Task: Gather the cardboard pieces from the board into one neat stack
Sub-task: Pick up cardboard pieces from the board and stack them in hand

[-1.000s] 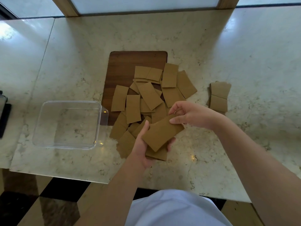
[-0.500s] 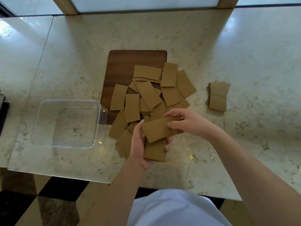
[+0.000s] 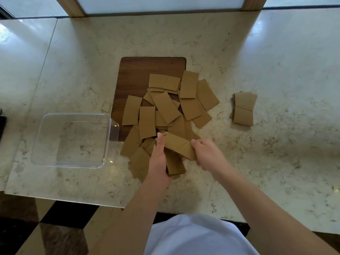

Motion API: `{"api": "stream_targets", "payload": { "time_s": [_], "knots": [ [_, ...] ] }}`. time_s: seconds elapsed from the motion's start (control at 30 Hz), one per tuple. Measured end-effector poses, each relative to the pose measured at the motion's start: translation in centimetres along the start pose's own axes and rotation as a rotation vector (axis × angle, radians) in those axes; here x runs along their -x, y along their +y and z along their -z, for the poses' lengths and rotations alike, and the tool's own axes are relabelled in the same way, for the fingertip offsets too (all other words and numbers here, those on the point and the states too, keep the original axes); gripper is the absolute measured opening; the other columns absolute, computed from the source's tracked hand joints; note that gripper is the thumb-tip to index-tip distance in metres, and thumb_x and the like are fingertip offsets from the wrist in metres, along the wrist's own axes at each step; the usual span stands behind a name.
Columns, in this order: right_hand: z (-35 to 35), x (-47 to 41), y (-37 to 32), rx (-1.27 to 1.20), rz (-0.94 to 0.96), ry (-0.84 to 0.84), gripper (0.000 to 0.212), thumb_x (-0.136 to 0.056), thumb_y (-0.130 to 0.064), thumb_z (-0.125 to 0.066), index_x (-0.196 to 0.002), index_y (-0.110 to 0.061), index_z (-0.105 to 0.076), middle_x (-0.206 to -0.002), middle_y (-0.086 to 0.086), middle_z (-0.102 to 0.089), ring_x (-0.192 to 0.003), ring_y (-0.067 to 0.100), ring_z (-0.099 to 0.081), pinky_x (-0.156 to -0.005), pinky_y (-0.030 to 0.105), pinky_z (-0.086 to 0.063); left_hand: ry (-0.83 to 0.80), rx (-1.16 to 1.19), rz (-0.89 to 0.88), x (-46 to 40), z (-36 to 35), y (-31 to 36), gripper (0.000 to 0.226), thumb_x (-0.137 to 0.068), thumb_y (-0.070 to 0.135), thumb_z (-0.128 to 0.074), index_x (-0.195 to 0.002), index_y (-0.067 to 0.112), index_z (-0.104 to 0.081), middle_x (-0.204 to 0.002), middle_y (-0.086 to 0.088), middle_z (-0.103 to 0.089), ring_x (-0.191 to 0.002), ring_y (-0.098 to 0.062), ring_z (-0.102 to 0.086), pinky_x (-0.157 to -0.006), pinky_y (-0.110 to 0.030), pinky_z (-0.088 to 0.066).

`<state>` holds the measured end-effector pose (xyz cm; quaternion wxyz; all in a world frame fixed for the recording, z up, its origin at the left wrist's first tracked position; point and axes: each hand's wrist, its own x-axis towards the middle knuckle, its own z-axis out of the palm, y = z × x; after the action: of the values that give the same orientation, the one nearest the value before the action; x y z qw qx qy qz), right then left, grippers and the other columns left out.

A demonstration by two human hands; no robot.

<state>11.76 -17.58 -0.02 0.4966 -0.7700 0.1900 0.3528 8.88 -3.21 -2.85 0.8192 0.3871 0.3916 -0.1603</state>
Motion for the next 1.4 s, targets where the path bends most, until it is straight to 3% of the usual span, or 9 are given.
{"api": "stream_targets", "payload": {
  "time_s": [0.13,0.3,0.57,0.73,0.9,1.03,1.17,1.27,1.4],
  "knots": [
    [-3.1,1.3,0.6,0.012,-0.050,-0.061,0.041,-0.111,-0.033,-0.033,-0.084,-0.018,-0.060,-0.073,-0.003,-0.056,-0.061,0.011,-0.049,-0.052,0.026,-0.033,0.036,0.041,-0.031,-0.1,-0.1,-0.1,0.067,-0.076,0.050,-0.076,-0.134,0.019,-0.060,-0.102,-0.016,-0.073,-0.088,-0.030,-0.074,-0.071,-0.042,-0.062],
    [-3.7,1.0,1.6,0.147,0.021,-0.127,0.049,-0.108,-0.032,-0.040,-0.061,-0.019,-0.048,-0.055,-0.007,-0.049,-0.048,0.010,-0.043,-0.047,0.026,-0.030,-0.013,0.148,-0.016,-0.1,1.3,0.0,0.064,-0.077,0.054,-0.077,-0.133,0.028,-0.061,-0.101,-0.017,-0.075,-0.093,-0.036,-0.076,-0.074,-0.046,-0.064],
    [-2.8,-1.7,0.3,0.364,0.053,-0.274,0.051,-0.099,-0.061,-0.052,-0.076,-0.020,-0.073,-0.057,-0.004,-0.072,-0.044,0.000,-0.062,-0.049,0.019,-0.048,-0.011,0.089,-0.013,-0.3,2.7,1.1,0.061,-0.082,0.057,-0.072,-0.135,0.031,-0.059,-0.096,-0.014,-0.071,-0.081,-0.029,-0.070,-0.086,-0.056,-0.058],
    [-1.4,-5.5,-0.9,0.236,0.094,0.251,0.059,-0.087,-0.060,-0.070,-0.123,-0.015,-0.059,-0.107,-0.003,-0.066,-0.093,0.015,-0.067,-0.079,0.036,-0.058,-0.037,0.209,0.053,0.0,3.2,2.0,0.064,-0.090,0.074,-0.053,-0.123,0.022,-0.067,-0.098,-0.022,-0.069,-0.078,-0.032,-0.068,-0.068,-0.039,-0.056],
    [-3.8,-7.4,-1.6,0.641,0.322,0.349,0.072,-0.081,-0.049,-0.082,-0.134,-0.018,-0.045,-0.133,0.009,-0.045,-0.110,0.029,-0.058,-0.075,0.036,-0.052,-0.132,0.275,0.119,0.3,3.8,2.2,0.056,-0.101,0.060,-0.042,-0.134,0.022,-0.067,-0.117,-0.027,-0.068,-0.091,-0.039,-0.070,-0.076,-0.045,-0.056],
    [-3.2,-8.5,-2.4,0.869,0.724,0.075,0.060,-0.086,-0.031,-0.078,-0.139,-0.030,-0.052,-0.136,0.007,-0.041,-0.123,0.028,-0.041,-0.102,0.042,-0.048,-0.150,0.269,0.149,0.6,4.0,2.4,0.057,-0.103,0.059,-0.038,-0.136,0.021,-0.065,-0.118,-0.026,-0.066,-0.091,-0.039,-0.069,-0.072,-0.042,-0.055],
    [-1.3,-9.7,-5.1,1.326,0.808,-0.255,0.069,-0.089,-0.017,-0.074,-0.148,-0.039,-0.046,-0.132,0.003,-0.038,-0.118,0.025,-0.039,-0.090,0.037,-0.043,-0.135,0.259,0.156,0.7,4.4,2.8,0.055,-0.102,0.059,-0.040,-0.138,0.023,-0.062,-0.114,-0.025,-0.068,-0.087,-0.037,-0.070,-0.067,-0.039,-0.056],
    [-0.1,-10.0,-6.3,1.519,0.819,-0.276,0.081,-0.082,-0.002,-0.075,-0.148,-0.035,-0.043,-0.132,0.005,-0.039,-0.115,0.024,-0.040,-0.087,0.035,-0.046,-0.124,0.260,0.156,0.7,5.0,2.7,0.054,-0.102,0.060,-0.042,-0.139,0.024,-0.062,-0.113,-0.024,-0.068,-0.087,-0.038,-0.070,-0.065,-0.039,-0.057],
    [0.5,-10.2,-6.8,1.561,0.886,-0.188,0.072,-0.076,-0.018,-0.087,-0.136,-0.024,-0.048,-0.129,0.007,-0.041,-0.113,0.024,-0.041,-0.090,0.036,-0.045,-0.108,0.239,0.156,0.8,5.5,2.7,0.057,-0.102,0.059,-0.044,-0.145,0.023,-0.057,-0.112,-0.024,-0.067,-0.085,-0.037,-0.070,-0.064,-0.039,-0.058]
  ]
}}
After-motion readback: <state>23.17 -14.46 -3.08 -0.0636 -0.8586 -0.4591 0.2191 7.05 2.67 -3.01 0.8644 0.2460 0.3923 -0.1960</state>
